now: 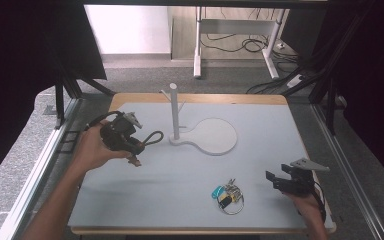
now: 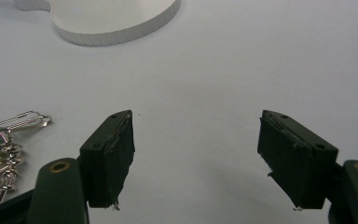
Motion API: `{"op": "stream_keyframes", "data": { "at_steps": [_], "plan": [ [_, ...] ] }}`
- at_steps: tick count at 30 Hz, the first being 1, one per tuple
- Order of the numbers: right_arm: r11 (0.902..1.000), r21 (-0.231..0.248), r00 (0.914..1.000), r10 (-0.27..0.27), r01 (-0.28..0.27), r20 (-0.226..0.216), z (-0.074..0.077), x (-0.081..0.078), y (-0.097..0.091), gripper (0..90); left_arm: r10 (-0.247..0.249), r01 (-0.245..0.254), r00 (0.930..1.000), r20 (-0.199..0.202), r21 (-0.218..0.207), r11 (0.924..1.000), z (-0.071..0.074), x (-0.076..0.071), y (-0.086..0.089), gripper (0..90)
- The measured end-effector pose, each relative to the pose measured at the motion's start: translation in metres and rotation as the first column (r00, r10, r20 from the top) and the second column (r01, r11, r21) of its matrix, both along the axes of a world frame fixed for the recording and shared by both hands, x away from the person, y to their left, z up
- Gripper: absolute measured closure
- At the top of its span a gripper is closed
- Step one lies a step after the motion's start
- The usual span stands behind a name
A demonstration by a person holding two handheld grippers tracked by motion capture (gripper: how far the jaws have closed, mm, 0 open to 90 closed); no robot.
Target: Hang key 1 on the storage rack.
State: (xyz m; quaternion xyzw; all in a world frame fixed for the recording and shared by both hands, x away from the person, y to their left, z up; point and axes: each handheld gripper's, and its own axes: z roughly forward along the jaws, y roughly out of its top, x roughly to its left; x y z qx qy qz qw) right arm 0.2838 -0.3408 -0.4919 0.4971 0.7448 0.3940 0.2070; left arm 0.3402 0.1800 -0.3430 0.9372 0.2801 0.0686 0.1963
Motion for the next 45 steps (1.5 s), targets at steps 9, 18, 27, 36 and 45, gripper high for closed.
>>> {"op": "stream_keyframes", "data": {
  "at_steps": [9, 18, 27, 36, 45],
  "plan": [
    [1.0, 0.001, 1.0, 0.003, -0.003, -0.009, -0.002, 0.0, 0.001, 27.7, -0.006, 0.006, 0.9999, 0.011, 0.003, 1.0, 0.007, 0.003, -0.004, 66.7],
    [1.0, 0.004, 0.9999, -0.004, 0.004, -0.012, -0.002, 0.001, -0.002, 27.7, 0.016, -0.015, 0.9998, 0.01, -0.02, 0.9997, 0.013, 0.011, 0.0, 66.7],
    [1.0, 0.005, 0.9999, -0.004, 0.004, -0.012, -0.001, 0.001, -0.004, 27.7, 0.036, -0.035, 0.9992, 0.017, -0.03, 0.9989, 0.02, 0.019, 0.002, 66.7],
    [1.0, 0.005, 0.9998, -0.005, 0.005, -0.018, -0.004, 0.002, -0.004, 27.6, 0.054, -0.054, 0.9983, 0.022, -0.031, 0.9981, 0.029, 0.028, 0.001, 66.7],
    [0.9992, 0.04, 1.0, -0.007, 0.006, 0.002, 0.0, 0.0, -0.007, 27.9, 0.078, -0.077, 0.9968, 0.017, -0.037, 0.9963, 0.035, 0.04, 0.002, 66.7]
  ]
}}
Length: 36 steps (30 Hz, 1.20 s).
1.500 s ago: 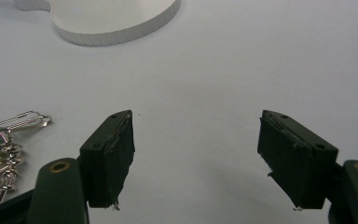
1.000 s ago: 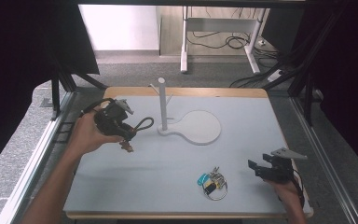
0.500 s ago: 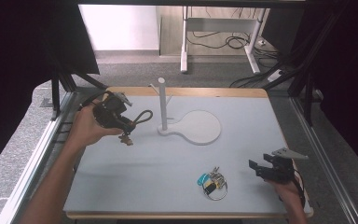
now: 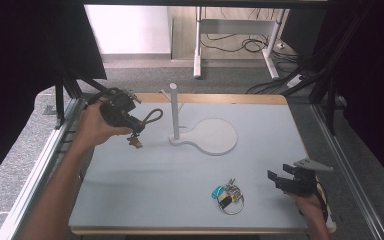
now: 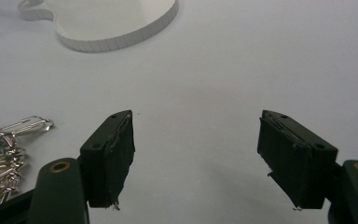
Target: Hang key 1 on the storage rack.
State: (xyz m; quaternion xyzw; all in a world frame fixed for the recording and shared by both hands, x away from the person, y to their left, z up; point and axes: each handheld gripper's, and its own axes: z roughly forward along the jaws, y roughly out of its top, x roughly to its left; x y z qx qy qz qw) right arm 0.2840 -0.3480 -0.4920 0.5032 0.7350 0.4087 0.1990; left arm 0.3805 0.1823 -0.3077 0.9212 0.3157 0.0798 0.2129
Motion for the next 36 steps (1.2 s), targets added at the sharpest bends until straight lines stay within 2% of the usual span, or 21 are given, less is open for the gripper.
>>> {"op": "stream_keyframes", "data": {
  "at_steps": [3, 9, 16, 20, 27, 36],
  "plan": [
    [1.0, 0.001, 1.0, -0.006, 0.006, 0.005, 0.0, 0.0, -0.001, 28.0, -0.007, 0.007, 1.0, -0.006, 0.009, 0.9999, 0.003, 0.004, 0.0, 66.7],
    [0.9999, -0.005, 0.9999, -0.012, 0.012, 0.006, 0.0, 0.0, 0.0, 28.3, 0.007, -0.007, 0.9999, -0.008, -0.012, 0.9999, 0.005, 0.013, 0.003, 66.7],
    [0.9995, -0.002, 0.9993, -0.032, 0.032, 0.019, 0.002, 0.0, -0.003, 29.1, 0.032, -0.033, 0.9991, -0.028, -0.031, 0.999, 0.001, 0.026, 0.01, 66.7],
    [0.9994, -0.001, 0.9991, -0.035, 0.035, 0.023, 0.002, 0.0, -0.004, 29.1, 0.047, -0.05, 0.9982, -0.037, -0.068, 0.9965, 0.001, 0.033, 0.013, 66.7],
    [0.9995, -0.003, 0.9992, -0.031, 0.031, 0.023, 0.003, 0.0, -0.003, 29.1, 0.053, -0.056, 0.9978, -0.039, -0.092, 0.9942, 0.001, 0.045, 0.013, 66.7],
    [0.9995, 0.0, 0.9991, -0.03, 0.03, 0.031, 0.005, -0.001, -0.003, 29.1, 0.076, -0.083, 0.9957, -0.053, -0.134, 0.9876, -0.003, 0.056, 0.009, 66.8]
  ]
}}
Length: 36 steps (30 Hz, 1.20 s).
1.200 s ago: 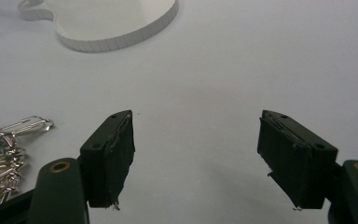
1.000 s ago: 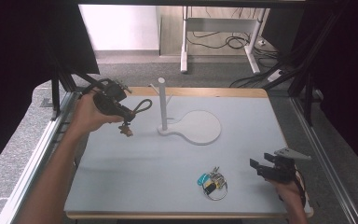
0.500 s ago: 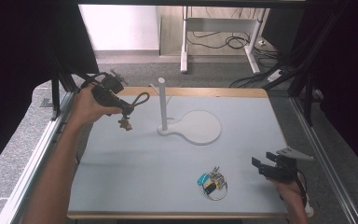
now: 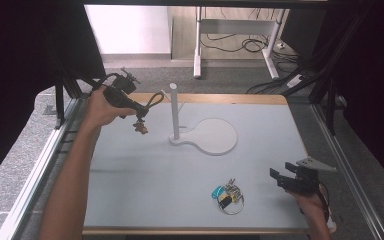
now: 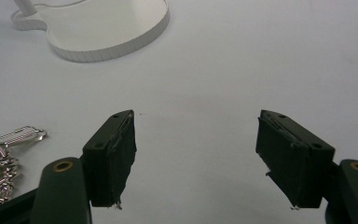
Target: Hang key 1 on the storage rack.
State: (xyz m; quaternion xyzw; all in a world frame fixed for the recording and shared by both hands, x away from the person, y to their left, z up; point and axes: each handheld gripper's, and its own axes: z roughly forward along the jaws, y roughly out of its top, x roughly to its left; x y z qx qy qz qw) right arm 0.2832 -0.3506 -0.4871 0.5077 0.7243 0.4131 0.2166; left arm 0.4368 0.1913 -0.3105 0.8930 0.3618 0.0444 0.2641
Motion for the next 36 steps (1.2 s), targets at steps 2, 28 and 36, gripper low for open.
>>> {"op": "stream_keyframes", "data": {
  "at_steps": [2, 28, 36],
  "plan": [
    [1.0, -0.002, 1.0, 0.002, -0.002, -0.003, 0.0, 0.0, 0.0, 29.1, -0.002, 0.002, 1.0, 0.003, -0.006, 1.0, 0.003, 0.002, 0.0, 66.7],
    [0.9997, -0.012, 0.9998, 0.019, -0.019, -0.012, -0.001, 0.001, 0.006, 28.8, 0.014, -0.014, 0.9989, -0.044, 0.002, 0.9999, 0.007, 0.034, -0.003, 66.8],
    [0.9995, -0.024, 0.9996, 0.022, -0.022, -0.015, -0.001, 0.001, 0.006, 28.7, -0.007, 0.007, 0.9971, -0.076, -0.001, 1.0, 0.0, 0.048, -0.01, 66.9]
  ]
}}
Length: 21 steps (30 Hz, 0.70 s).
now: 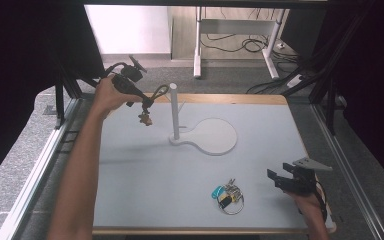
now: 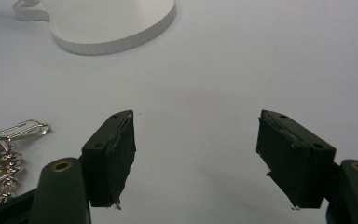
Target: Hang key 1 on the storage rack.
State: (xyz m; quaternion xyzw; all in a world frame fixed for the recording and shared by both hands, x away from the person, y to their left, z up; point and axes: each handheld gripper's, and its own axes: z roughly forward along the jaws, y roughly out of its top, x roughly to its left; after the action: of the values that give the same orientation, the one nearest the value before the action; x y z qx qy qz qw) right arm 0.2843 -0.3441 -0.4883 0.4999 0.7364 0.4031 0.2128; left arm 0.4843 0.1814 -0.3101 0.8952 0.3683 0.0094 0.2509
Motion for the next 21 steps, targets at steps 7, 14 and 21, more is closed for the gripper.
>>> {"op": "stream_keyframes", "data": {
  "at_steps": [7, 14, 21],
  "plan": [
    [1.0, -0.001, 1.0, -0.005, 0.005, -0.002, -0.001, 0.0, -0.001, 28.7, -0.013, 0.013, 0.9999, -0.01, 0.006, 0.9999, -0.009, 0.004, -0.009, 66.9],
    [1.0, -0.005, 1.0, -0.001, 0.001, -0.005, -0.002, 0.001, 0.001, 28.7, -0.029, 0.029, 0.9994, -0.02, 0.014, 0.9995, -0.017, 0.001, -0.011, 66.8],
    [0.9999, -0.013, 0.9999, 0.003, -0.003, -0.012, -0.003, 0.001, 0.003, 28.7, -0.037, 0.037, 0.9989, -0.027, 0.017, 0.9992, -0.029, -0.001, -0.013, 66.6]
  ]
}}
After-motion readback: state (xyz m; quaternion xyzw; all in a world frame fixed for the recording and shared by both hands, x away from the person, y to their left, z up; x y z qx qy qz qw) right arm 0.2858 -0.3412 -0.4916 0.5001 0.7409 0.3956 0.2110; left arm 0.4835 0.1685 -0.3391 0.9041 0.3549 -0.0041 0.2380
